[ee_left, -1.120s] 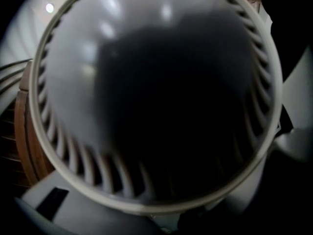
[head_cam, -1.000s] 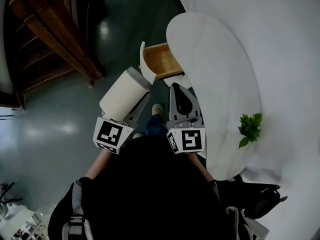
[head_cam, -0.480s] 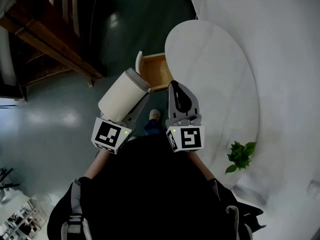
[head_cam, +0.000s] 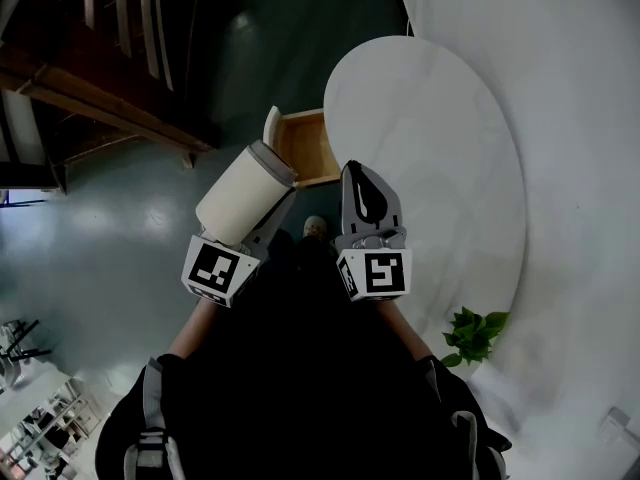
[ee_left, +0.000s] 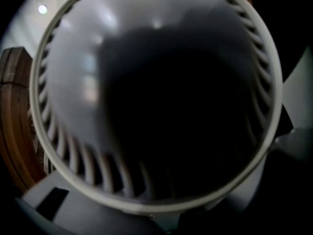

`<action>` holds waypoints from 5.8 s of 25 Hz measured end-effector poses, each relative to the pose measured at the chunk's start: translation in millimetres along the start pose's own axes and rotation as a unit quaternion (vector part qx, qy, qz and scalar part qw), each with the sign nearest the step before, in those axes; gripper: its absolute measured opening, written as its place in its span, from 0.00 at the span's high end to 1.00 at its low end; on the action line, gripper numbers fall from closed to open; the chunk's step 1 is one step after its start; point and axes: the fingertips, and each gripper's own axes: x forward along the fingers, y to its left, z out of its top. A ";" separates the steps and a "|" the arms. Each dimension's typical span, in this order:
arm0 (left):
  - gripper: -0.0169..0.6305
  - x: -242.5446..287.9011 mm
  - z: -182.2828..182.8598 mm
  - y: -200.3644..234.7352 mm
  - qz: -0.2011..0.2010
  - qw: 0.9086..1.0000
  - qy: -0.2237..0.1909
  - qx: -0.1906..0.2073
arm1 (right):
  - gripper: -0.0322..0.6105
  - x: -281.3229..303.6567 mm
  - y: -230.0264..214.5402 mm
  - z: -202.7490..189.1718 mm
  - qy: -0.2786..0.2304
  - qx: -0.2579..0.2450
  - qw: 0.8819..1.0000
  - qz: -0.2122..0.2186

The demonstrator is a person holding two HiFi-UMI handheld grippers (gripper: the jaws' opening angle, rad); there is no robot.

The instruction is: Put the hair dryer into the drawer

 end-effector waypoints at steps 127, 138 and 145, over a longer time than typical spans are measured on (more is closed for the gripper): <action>0.42 157.7 -298.6 70.0 -0.174 0.802 0.514 -0.248 | 0.73 116.0 47.5 -369.0 0.375 -0.059 0.909 0.172; 0.42 149.7 -292.4 90.0 -0.144 0.818 0.507 -0.231 | 0.79 137.9 58.9 -385.3 0.407 -0.074 0.889 0.199; 0.48 151.9 -293.9 96.3 -0.130 0.829 0.495 -0.226 | 0.79 135.9 57.5 -385.0 0.394 -0.062 0.898 0.183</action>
